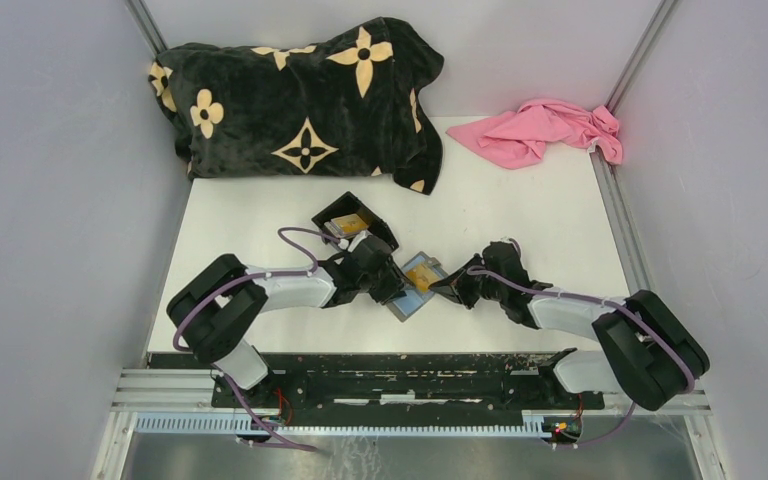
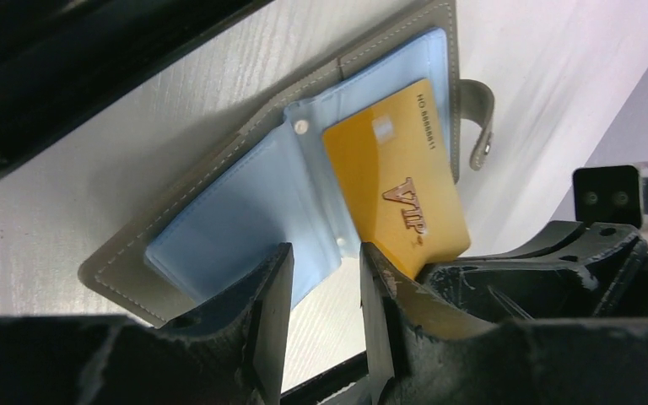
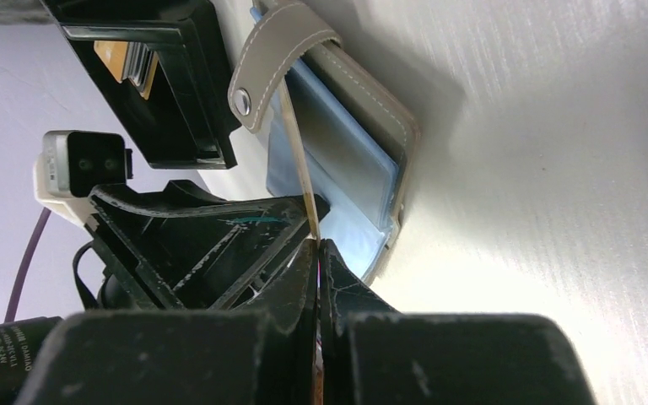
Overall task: Put the credit cards into the card holder
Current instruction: Adjust the card holder at the center of the board, then pick up the credit card from the card holder.
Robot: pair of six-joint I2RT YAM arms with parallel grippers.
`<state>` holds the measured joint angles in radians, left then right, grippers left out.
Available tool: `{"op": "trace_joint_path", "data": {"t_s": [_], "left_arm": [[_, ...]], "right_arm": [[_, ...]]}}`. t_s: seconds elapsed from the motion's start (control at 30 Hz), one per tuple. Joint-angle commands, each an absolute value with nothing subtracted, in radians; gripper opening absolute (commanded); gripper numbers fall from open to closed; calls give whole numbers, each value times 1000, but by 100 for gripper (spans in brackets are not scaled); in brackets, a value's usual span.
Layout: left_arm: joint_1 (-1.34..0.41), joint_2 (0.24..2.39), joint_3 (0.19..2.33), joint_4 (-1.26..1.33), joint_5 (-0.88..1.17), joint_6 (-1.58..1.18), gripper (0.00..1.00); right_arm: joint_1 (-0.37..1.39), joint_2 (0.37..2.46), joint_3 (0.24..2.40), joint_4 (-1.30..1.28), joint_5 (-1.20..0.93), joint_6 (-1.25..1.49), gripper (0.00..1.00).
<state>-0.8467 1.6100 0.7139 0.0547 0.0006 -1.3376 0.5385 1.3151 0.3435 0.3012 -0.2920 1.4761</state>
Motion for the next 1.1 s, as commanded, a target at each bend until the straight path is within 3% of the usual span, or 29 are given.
{"op": "trace_joint_path", "data": {"t_s": [0.0,0.47,1.07], "left_arm": [[-849,1563,727,96,-42,-1369,43],[-849,1603,691,204,-6,-1399,43],[-857,1613,684,209,-103,-1471,42]], "right_arm": [[534,1329,371,348,-322,1489,1],[534,1375,349,457,-337,1579,1],[534,1368,357,468,-405,1647,1]]}}
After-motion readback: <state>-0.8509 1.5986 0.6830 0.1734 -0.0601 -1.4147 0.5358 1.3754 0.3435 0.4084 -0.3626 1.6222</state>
